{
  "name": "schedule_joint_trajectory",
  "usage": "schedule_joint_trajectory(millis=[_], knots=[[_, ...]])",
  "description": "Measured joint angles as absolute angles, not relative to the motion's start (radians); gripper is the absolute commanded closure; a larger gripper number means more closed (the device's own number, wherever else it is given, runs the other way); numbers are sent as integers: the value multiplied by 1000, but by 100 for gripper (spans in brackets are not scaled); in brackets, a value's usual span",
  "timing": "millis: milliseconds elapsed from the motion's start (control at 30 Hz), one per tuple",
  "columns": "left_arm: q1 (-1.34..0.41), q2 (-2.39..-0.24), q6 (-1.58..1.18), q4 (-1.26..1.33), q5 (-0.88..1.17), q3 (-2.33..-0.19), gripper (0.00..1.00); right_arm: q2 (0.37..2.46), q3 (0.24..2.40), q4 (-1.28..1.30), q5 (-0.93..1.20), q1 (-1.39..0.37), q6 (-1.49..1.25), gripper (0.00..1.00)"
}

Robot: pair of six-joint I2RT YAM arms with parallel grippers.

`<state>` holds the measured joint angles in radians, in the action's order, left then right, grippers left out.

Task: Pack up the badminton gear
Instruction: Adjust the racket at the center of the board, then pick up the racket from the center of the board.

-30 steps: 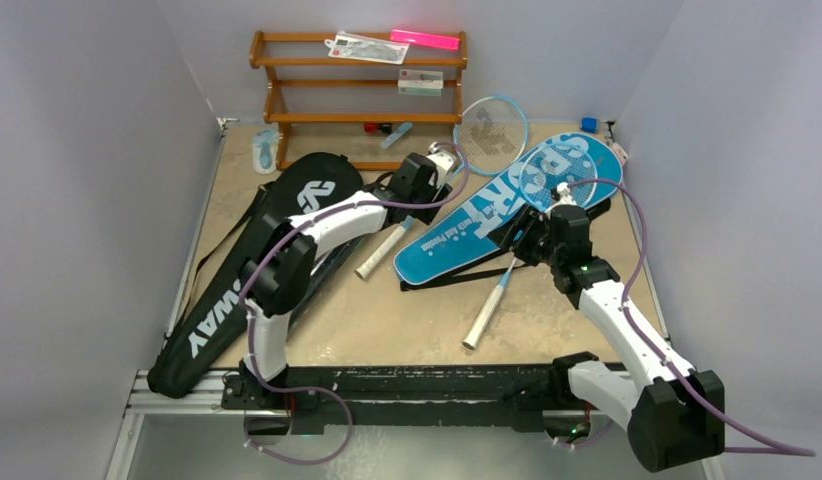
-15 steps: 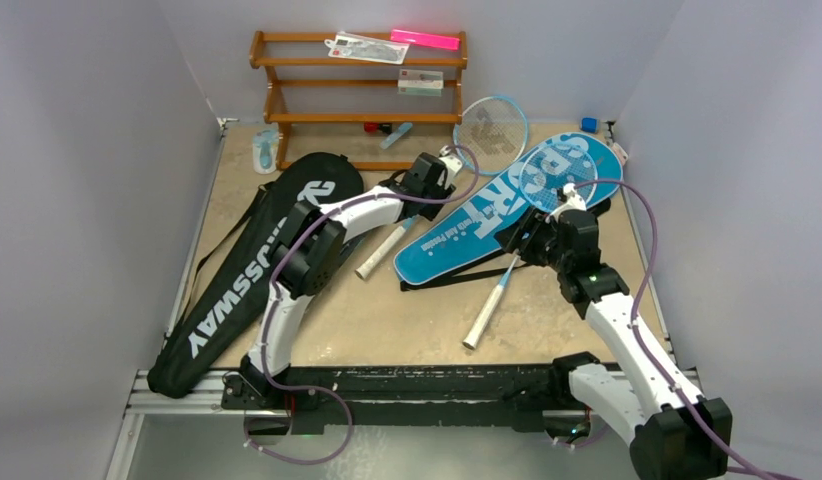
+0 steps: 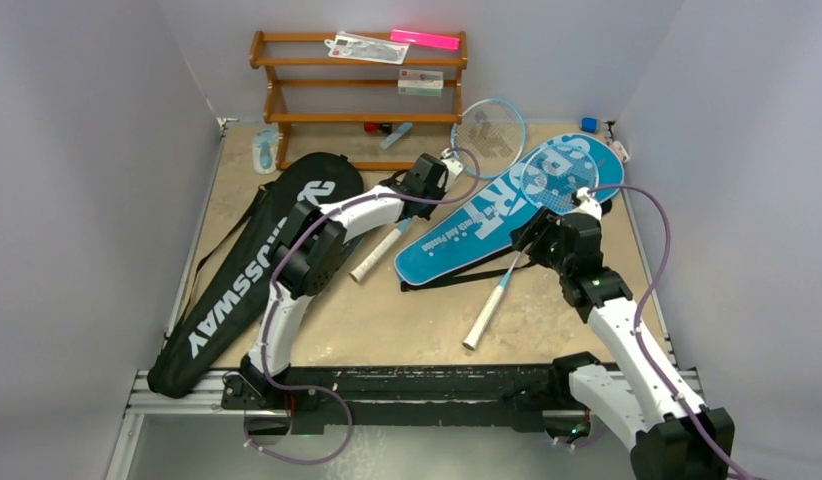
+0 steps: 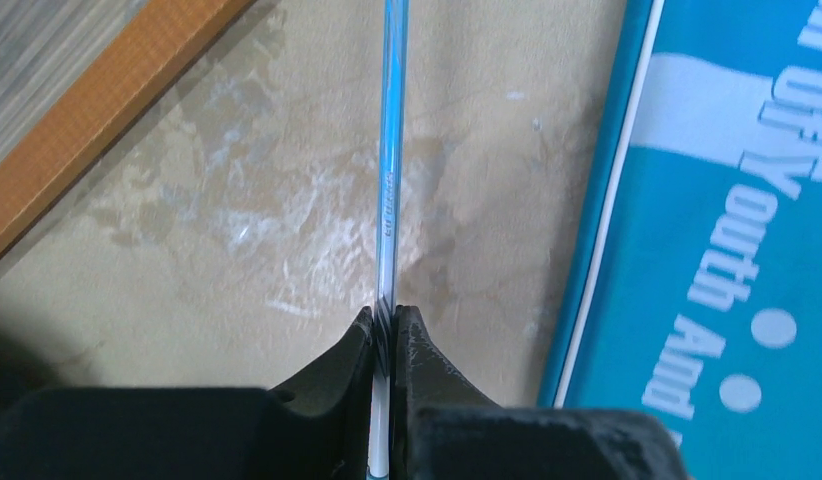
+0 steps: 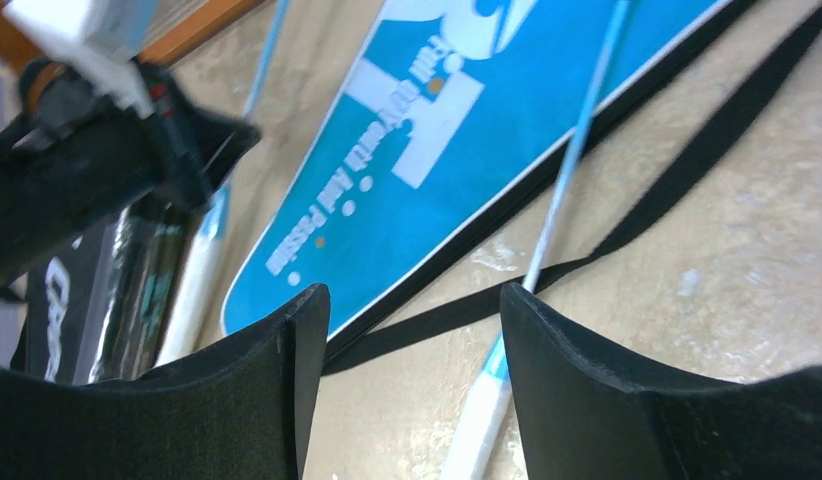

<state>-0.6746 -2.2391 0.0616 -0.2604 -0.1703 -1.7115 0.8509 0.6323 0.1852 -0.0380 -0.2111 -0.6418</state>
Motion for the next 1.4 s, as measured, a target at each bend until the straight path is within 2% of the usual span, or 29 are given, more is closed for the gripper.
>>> schedule_joint_trajectory(millis=[133, 233, 400, 533, 700, 767, 1000, 1100, 1200, 1267, 1400], knots=[[-675, -2172, 63, -278, -172, -1655, 100, 899, 632, 213, -158, -211, -691, 41], [-675, -2118, 61, -276, -171, -1610, 100, 966, 632, 236, -220, -208, -724, 42], [-675, -2063, 46, -246, -171, -1512, 100, 1108, 633, 205, -189, -113, -753, 46], [-674, -2066, 36, -243, -168, -1493, 79, 1252, 656, 167, -132, -28, -761, 51], [-674, -2081, 24, -249, -183, -1529, 54, 1360, 685, 94, -62, -26, -781, 55], [-674, -2082, 22, -249, -197, -1537, 50, 1391, 696, 71, -55, -26, -786, 58], [-680, -2057, 25, -251, -202, -1541, 46, 1508, 726, 12, -33, -26, -796, 61], [-693, -2027, 49, -241, -182, -1541, 48, 1550, 737, 6, -19, -26, -801, 82], [-725, -2003, 83, -220, -163, -1541, 49, 1560, 745, 0, -12, -26, -804, 97], [-743, -1996, 101, -212, -149, -1541, 50, 1554, 745, 1, -8, -26, -804, 100], [-775, -1995, 134, -204, -69, -1540, 48, 1514, 745, 35, -9, -26, -808, 100]])
